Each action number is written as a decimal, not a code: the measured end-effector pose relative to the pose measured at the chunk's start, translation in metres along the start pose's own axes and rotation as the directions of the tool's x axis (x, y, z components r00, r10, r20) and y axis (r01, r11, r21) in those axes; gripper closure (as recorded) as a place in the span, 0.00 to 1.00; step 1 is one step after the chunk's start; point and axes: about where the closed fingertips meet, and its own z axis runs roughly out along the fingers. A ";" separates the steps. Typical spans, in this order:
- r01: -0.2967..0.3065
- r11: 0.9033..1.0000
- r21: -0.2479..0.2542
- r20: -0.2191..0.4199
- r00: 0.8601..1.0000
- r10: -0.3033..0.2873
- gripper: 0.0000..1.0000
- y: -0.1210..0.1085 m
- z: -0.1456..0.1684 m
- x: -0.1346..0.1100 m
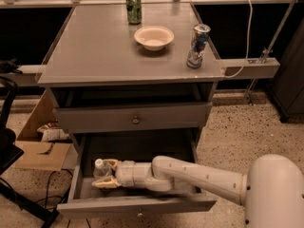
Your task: Pick blue plastic bottle from middle drawer and place on counter
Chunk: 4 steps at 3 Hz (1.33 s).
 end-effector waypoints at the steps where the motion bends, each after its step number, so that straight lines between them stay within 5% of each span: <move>1: -0.005 1.000 -0.018 0.032 0.999 0.006 0.61 0.003 0.009 0.000; 3: -0.091 0.996 -0.013 -0.011 0.996 0.091 1.00 0.006 -0.017 -0.036; 4: -0.202 0.979 -0.017 -0.040 0.979 0.202 1.00 0.027 -0.053 -0.096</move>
Offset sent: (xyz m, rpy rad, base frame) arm -0.0007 0.0054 0.0309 0.0038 0.0473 0.0324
